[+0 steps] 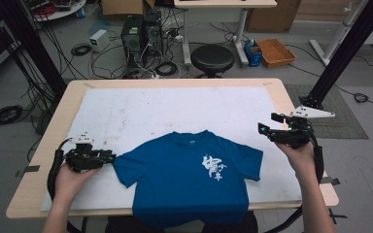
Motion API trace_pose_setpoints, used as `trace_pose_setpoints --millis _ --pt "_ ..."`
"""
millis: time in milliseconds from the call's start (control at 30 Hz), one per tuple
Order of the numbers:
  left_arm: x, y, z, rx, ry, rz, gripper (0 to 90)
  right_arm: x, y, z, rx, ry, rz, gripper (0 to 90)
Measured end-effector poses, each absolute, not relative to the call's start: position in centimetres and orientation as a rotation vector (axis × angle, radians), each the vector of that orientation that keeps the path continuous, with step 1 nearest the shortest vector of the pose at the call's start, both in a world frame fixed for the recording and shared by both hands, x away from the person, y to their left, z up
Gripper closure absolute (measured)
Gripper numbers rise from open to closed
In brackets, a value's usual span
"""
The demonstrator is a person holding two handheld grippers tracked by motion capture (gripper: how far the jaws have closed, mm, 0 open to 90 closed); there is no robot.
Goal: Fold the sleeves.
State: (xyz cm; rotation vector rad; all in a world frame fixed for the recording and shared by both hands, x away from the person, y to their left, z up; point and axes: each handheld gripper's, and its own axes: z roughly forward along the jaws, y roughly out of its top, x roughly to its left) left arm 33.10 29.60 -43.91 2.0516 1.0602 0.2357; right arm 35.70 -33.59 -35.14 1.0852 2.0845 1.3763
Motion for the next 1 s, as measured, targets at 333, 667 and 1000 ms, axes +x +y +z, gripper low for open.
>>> trace_pose_setpoints --millis 333,667,1000 --pt "32.6 28.7 -44.1 2.105 1.079 0.303 77.4 35.6 -32.8 -35.1 1.037 2.113 1.337 26.3" --pt "32.5 27.9 -43.7 2.109 1.076 0.28 88.4 35.6 -32.9 -35.1 1.027 2.11 1.329 26.2" --pt "31.1 24.6 -38.0 1.889 0.989 0.131 88.5 35.6 -33.2 -35.0 1.041 2.098 1.319 26.2"
